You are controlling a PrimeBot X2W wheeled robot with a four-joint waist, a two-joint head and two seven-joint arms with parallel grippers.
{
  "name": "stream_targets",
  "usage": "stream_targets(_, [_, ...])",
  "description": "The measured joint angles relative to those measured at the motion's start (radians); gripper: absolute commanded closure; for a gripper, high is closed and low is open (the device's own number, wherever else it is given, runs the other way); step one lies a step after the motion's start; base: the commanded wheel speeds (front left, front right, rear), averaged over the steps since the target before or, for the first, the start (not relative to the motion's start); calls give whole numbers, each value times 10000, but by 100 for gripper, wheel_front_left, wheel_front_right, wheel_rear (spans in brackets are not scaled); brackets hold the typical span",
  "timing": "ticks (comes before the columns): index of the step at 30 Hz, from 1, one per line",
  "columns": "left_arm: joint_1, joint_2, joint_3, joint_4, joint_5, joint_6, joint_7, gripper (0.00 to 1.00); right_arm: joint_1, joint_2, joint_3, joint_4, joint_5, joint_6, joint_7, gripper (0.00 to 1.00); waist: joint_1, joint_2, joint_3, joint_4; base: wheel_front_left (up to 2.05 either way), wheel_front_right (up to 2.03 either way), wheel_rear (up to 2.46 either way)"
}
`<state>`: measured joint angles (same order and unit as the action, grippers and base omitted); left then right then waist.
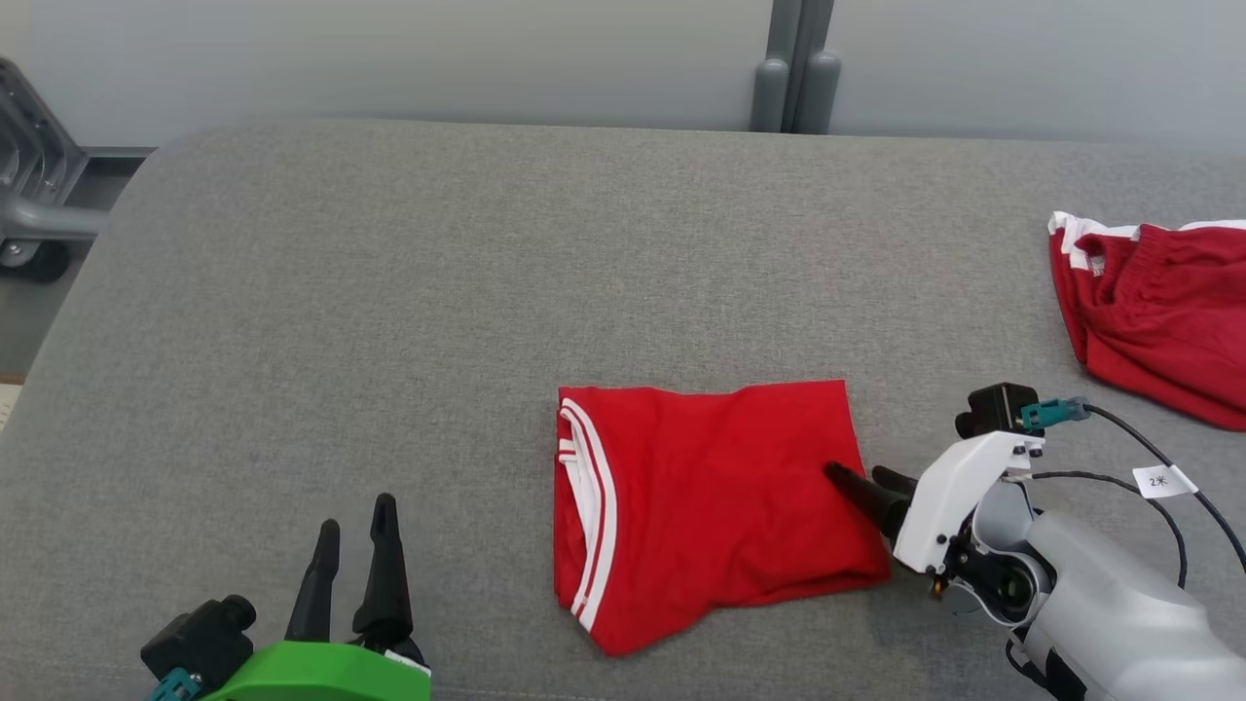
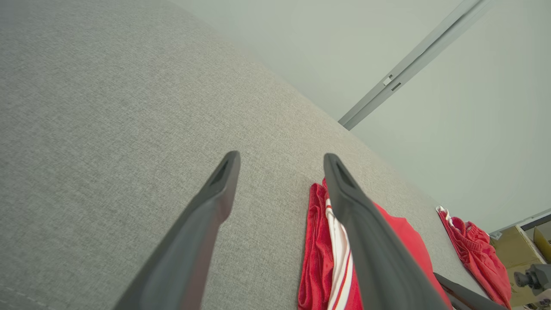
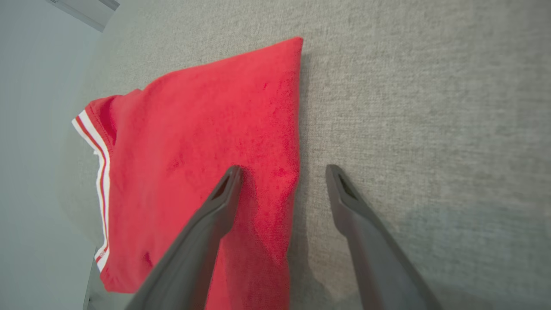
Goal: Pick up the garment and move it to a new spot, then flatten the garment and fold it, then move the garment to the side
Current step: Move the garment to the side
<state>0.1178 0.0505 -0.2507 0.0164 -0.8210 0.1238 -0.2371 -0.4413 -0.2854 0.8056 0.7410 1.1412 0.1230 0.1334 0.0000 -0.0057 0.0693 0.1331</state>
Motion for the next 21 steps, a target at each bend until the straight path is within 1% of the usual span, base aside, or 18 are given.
stream_targets(7, [-9, -2, 222, 29, 0, 0, 0, 0, -1, 115, 84, -205, 387, 0, 349, 0, 0, 0, 105, 294, 0, 0, 0])
stream_targets(9, [-9, -4, 221, 31, 0, 0, -2, 0, -2, 109, 98, -219, 395, 0, 360, 58, 0, 0, 105, 315, 0, 0, 0])
stream_targets(10, [-9, -4, 221, 31, 0, 0, -2, 0, -2, 94, 117, -253, 395, 0, 359, 58, 0, 0, 103, 324, 0, 0, 0])
stream_targets(11, [-10, -4, 222, 35, 0, 0, -2, 0, -2, 82, 134, -299, 393, 0, 357, 65, 0, 0, 101, 330, 0, 0, 0])
stream_targets(12, [-10, -4, 222, 35, 0, 0, -2, 0, -2, 82, 134, -299, 393, 0, 357, 94, 0, 0, 101, 330, 0, 0, 0])
stream_targets(13, [-10, -4, 224, 38, 0, 0, -2, 0, -4, 79, 157, -351, 393, 0, 345, 100, 0, 0, 98, 335, 0, 0, 0])
stream_targets(21, [-6, -6, 508, 128, 0, 2, -13, 0, -81, -104, 215, -669, 345, 0, 67, 100, 0, 0, -57, 223, 0, 0, 0])
